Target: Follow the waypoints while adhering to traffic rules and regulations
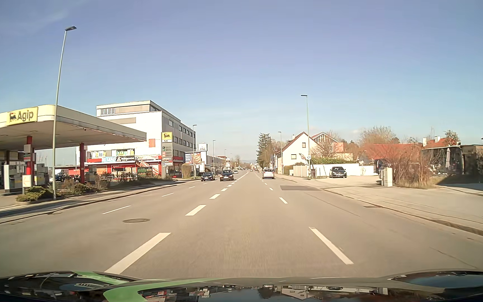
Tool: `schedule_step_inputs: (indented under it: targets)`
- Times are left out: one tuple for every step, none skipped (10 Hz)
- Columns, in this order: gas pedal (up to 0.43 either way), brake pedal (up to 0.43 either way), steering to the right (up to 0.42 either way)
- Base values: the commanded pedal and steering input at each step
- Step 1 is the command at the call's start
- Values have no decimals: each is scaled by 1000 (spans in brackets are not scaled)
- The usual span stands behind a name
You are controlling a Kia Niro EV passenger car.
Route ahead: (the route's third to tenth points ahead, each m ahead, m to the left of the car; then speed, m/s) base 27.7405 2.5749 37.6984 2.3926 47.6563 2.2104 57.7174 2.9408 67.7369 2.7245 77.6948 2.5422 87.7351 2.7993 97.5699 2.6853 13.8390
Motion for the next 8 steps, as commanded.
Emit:
schedule_step_inputs:
  targets:
    - [98, 0, 0]
    - [98, 0, 0]
    - [98, 0, 0]
    - [98, 0, 0]
    - [98, 0, -1]
    - [98, 0, 0]
    - [98, 0, 0]
    - [98, 0, -1]
